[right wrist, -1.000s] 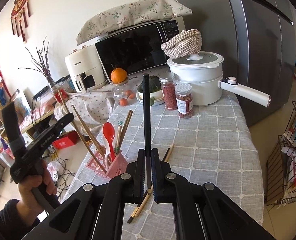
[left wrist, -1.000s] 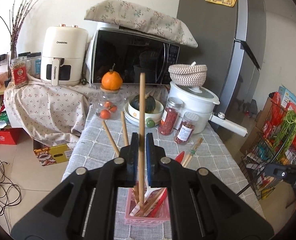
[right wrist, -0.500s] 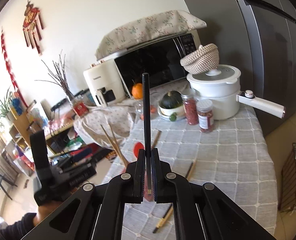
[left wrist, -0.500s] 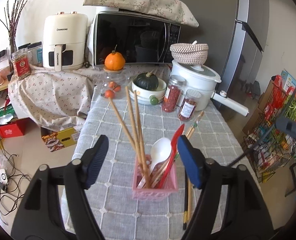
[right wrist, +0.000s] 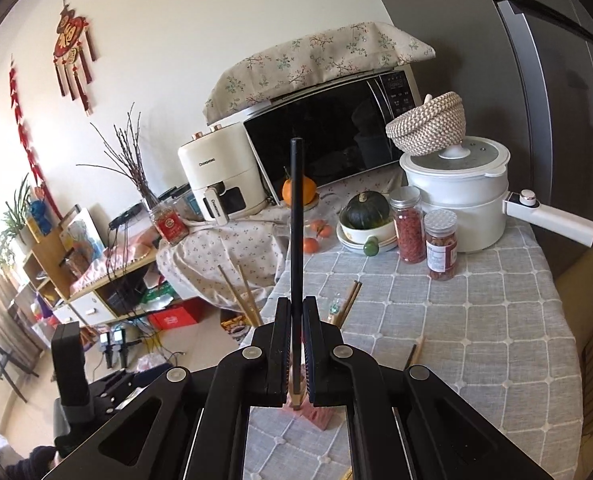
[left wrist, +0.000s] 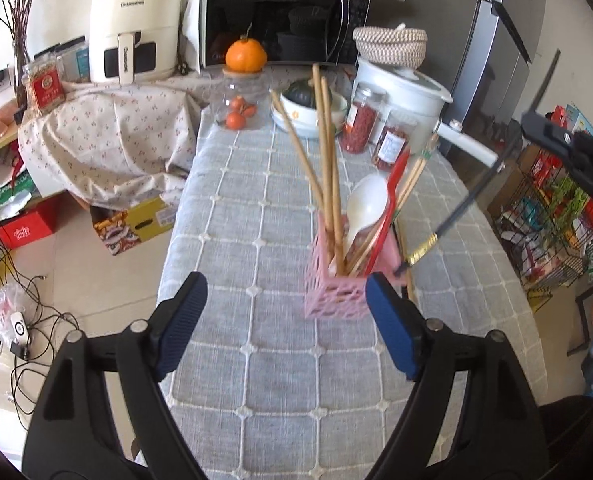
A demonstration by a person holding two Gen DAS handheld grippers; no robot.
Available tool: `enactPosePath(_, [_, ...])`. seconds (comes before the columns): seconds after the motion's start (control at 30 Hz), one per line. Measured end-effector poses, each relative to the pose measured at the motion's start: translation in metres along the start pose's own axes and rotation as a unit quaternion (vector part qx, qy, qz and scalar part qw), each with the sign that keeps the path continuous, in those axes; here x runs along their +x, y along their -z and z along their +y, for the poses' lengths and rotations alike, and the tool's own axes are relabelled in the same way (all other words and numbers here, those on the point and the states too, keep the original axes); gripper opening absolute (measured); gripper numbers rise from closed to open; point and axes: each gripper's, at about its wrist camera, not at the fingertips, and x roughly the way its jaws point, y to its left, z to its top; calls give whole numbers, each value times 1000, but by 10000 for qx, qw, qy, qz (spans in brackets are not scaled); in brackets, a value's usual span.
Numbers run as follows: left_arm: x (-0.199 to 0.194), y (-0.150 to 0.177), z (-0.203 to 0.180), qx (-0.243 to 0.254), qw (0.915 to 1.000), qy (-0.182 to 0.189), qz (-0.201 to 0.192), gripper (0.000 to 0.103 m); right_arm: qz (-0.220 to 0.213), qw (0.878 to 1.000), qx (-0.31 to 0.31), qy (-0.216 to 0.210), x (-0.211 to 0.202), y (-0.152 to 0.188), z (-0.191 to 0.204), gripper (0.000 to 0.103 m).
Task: Organize utensils
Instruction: 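Lower the black chopstick into the basket and open the right gripper, then grasp the last wooden chopstick on the tablecloth with the right gripper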
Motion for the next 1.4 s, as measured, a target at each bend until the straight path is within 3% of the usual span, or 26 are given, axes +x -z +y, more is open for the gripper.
enactPosePath(0.2, [4, 9, 3, 76, 9998, -8, 204, 82, 77, 9999, 50, 52, 19, 7, -2, 6])
enactPosePath(0.47, [2, 9, 0, 140, 9997, -3, 196, 82, 518, 9986, 6, -90, 48, 21, 1, 7])
enactPosePath(0.67, [5, 11, -6, 222, 9995, -41, 230, 83, 437, 9986, 226, -196, 39, 18, -9, 23])
enactPosePath(0.8, [7, 11, -11, 273, 9993, -46, 247, 83, 253, 9988, 381, -173, 24, 12, -20, 40])
enactPosePath(0.97, [10, 12, -18, 358, 9990, -51, 270, 83, 52, 9981, 607, -65, 6, 5, -39, 50])
enactPosePath(1.17, [22, 18, -26, 378, 9988, -46, 315, 84, 200, 9951, 831, 494, 5, 13, -73, 56])
enactPosePath(1.27, [27, 19, -29, 357, 9987, -31, 352, 84, 604, 9913, 603, 1005, 21, 27, -87, 58])
enactPosePath(1.4, [34, 20, -35, 320, 9984, 18, 457, 84, 1220, 9823, 470, 1345, 50, 53, -101, 61])
